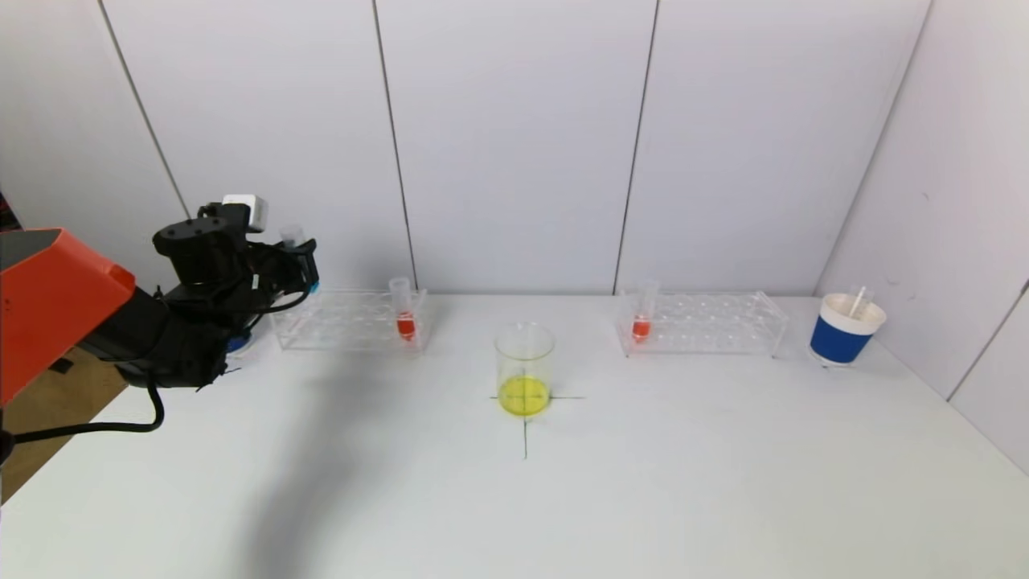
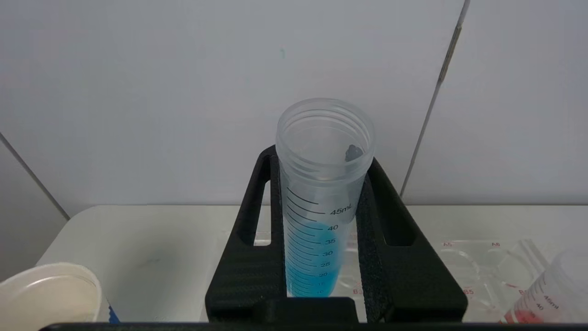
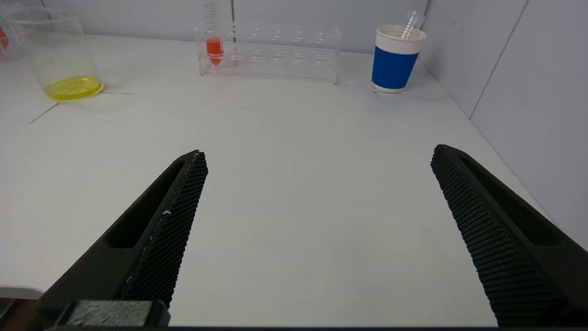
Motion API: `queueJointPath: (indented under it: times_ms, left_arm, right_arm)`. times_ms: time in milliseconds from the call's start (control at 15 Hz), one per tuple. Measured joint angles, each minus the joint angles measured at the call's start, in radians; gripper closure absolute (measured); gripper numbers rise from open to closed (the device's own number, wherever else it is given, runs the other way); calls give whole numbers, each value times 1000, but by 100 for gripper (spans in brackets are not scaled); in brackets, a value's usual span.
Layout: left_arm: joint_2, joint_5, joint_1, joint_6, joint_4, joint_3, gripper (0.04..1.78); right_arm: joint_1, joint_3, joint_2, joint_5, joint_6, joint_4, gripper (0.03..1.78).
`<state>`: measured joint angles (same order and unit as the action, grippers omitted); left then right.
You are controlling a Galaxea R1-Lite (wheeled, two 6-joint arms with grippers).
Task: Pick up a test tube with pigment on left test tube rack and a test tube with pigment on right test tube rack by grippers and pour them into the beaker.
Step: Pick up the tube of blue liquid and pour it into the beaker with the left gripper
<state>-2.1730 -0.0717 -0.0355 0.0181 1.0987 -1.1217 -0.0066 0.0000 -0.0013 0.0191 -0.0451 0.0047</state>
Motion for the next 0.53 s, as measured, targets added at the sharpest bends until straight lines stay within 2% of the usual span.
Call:
queueJointPath:
  times_ms: [533]
  left_arm:
    - [100,-3,76,-2,-211,-135,137]
  right_arm:
    - [0,0,0,0,0,0,4]
